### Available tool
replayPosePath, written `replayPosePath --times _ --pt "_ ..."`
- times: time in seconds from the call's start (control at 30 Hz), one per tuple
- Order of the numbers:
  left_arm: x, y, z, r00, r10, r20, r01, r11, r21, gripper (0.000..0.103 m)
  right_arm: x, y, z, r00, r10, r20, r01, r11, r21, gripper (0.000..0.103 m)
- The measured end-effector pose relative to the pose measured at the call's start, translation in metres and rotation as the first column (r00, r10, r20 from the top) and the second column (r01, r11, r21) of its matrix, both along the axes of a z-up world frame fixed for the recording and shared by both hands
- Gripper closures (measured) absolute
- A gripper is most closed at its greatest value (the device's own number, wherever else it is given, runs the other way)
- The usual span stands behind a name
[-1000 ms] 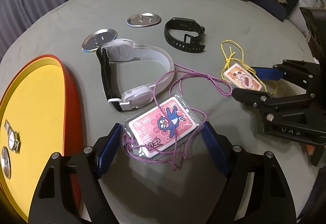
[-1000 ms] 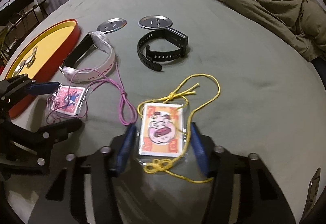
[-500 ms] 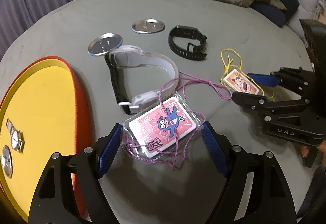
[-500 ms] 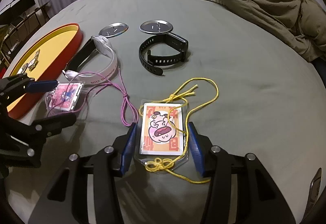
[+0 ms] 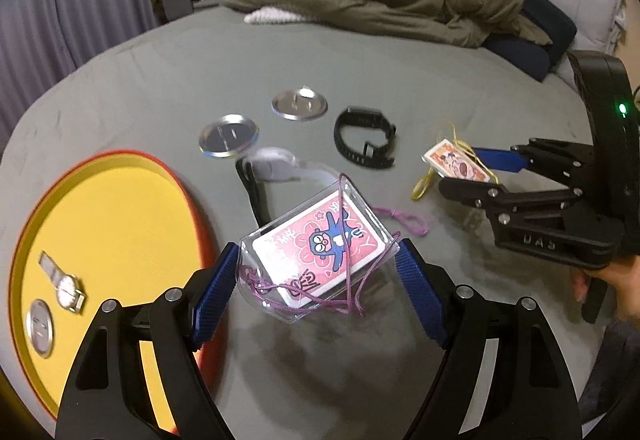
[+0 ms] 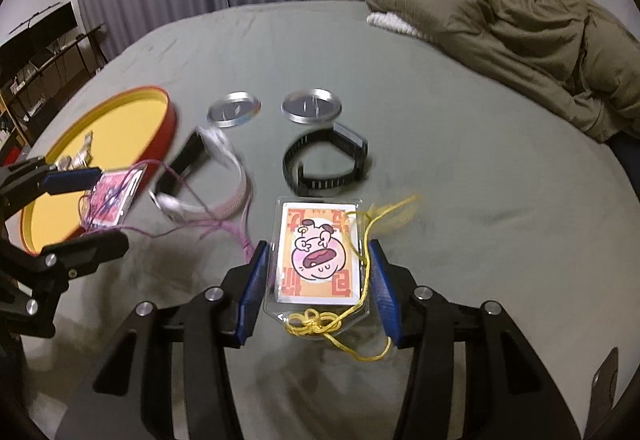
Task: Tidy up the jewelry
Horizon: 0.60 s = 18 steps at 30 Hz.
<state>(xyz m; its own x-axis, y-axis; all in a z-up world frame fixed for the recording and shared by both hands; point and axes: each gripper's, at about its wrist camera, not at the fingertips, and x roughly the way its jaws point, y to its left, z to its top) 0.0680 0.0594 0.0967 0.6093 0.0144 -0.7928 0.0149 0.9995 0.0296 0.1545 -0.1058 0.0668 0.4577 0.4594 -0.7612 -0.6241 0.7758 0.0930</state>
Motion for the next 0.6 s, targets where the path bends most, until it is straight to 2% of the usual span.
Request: replayPosePath --times 0.27,0.6 --pt "-0.002 0.010 0.047 0.997 0.010 0.073 -0.011 1.000 0.019 0.026 0.015 0.004 0.054 0.998 0.002 0.057 -0.005 0.998 0.056 0.057" --pt "0.001 0.036 0.106 0.988 0.045 0.148 -0.052 0.998 0.044 0.026 0.022 0.027 0.121 0.987 0.048 0.155 -0.059 0.996 0.065 0.057"
